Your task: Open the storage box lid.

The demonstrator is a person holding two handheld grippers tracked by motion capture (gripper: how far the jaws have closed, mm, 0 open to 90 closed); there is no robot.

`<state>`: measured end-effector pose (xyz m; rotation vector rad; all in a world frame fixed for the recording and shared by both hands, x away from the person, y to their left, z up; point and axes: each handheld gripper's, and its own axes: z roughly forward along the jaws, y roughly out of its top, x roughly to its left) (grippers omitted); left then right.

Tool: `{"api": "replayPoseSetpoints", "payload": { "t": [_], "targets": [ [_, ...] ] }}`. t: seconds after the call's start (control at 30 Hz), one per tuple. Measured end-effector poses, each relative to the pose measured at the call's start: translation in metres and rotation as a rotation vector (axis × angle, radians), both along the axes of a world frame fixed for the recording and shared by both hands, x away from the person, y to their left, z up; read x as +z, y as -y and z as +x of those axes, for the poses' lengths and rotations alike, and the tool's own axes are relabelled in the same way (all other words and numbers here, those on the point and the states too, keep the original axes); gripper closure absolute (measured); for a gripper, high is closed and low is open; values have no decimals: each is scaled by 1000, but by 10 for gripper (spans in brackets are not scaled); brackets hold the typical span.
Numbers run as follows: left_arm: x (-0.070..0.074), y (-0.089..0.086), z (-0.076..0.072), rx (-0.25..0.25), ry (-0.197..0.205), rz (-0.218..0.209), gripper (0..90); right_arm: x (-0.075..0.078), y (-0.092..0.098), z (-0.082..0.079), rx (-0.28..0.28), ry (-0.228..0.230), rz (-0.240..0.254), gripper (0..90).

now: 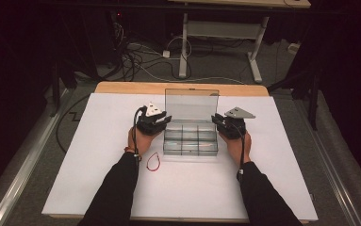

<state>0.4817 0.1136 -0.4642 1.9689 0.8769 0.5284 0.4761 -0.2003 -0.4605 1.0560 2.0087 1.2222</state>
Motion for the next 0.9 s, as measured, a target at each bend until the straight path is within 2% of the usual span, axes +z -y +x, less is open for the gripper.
{"api": "replayPoseSetpoints", "payload": {
  "t": [0.13,0.37,0.6,0.63,0.9],
  "targets": [
    [-2,-3,3,-3,-15,-33,648,-2,2,5,3,-24,37,778],
    [-1,-3,3,-3,-18,-36,643,-2,2,5,-1,-30,53,771],
    [-1,-1,2,6,-14,-21,630,-2,2,4,-6,-30,57,769],
    [-1,-1,2,3,-16,-15,606,-2,2,4,-6,-30,57,765],
    [-3,-2,3,0,-29,-37,597,-3,3,4,-8,-35,67,757]
  ]
}}
